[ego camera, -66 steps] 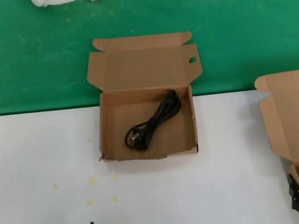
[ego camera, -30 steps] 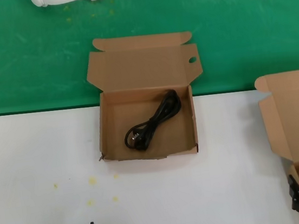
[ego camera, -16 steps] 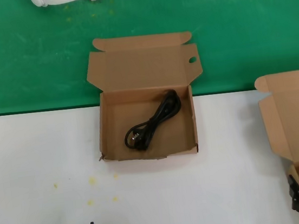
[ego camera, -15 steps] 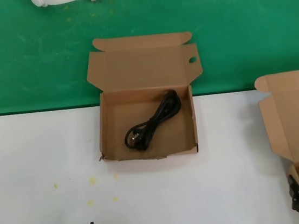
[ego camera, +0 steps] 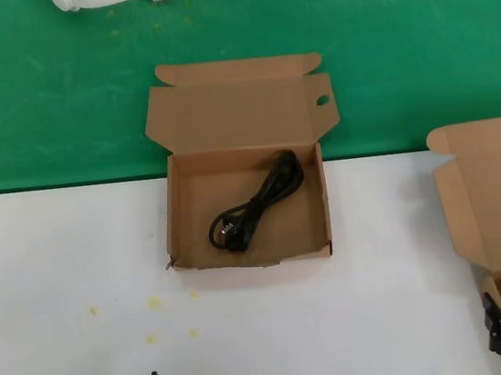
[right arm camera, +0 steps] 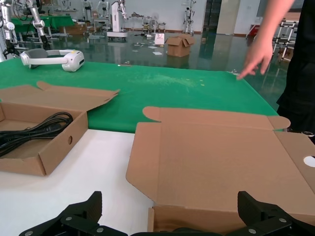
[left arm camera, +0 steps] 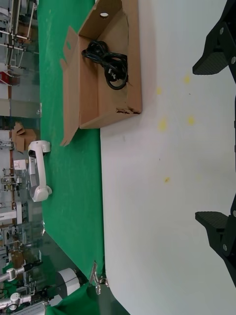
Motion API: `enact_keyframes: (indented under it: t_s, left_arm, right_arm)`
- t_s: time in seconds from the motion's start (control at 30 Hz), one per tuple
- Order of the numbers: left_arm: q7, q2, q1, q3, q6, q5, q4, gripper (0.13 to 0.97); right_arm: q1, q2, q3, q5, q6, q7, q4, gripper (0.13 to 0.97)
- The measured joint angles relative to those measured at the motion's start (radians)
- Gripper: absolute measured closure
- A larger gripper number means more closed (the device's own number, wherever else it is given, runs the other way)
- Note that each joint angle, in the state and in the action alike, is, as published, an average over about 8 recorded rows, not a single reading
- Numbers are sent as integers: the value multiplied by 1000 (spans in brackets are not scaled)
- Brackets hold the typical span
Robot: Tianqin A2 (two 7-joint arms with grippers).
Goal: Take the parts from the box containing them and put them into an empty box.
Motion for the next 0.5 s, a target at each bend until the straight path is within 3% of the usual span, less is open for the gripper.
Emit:
enact_keyframes:
  t_s: [0.5]
  left_arm:
    - [0, 0, 0, 0, 0, 0, 0, 132]
  right_arm:
    - [0, 0, 0, 0, 0, 0, 0, 129]
